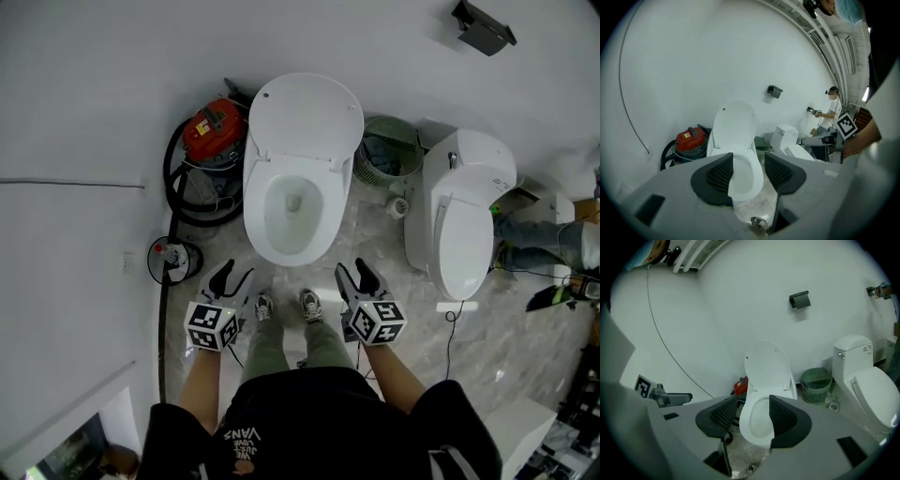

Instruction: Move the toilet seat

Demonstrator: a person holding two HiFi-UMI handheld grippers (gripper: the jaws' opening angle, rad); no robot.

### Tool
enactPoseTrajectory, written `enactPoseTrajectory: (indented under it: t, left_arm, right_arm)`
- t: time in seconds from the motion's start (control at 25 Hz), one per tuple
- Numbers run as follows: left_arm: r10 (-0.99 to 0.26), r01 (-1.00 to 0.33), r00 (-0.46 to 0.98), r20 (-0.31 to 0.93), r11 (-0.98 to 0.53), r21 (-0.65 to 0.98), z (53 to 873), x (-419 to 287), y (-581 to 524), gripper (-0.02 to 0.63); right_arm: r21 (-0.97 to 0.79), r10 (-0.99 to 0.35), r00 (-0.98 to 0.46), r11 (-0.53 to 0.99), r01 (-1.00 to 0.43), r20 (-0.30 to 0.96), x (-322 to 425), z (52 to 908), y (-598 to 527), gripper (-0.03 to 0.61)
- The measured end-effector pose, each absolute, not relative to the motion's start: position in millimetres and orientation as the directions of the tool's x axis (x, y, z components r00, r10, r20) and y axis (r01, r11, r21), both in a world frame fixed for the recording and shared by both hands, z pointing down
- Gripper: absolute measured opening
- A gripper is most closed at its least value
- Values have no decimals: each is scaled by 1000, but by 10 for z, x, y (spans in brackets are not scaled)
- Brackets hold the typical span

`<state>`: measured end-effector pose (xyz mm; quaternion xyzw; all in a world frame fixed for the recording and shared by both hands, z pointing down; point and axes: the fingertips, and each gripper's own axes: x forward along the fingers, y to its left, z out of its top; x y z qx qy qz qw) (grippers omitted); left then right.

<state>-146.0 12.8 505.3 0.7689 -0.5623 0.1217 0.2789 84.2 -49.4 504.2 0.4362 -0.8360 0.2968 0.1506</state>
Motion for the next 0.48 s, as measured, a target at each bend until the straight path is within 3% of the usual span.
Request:
enactPoseTrajectory:
  t: [0.48]
  left_arm:
    - [-693,-902,424,583,-270,336,6216,-1518,-156,204]
  right_arm:
    - [-363,-614,-465,293,-885,638,788,6224,-322,197]
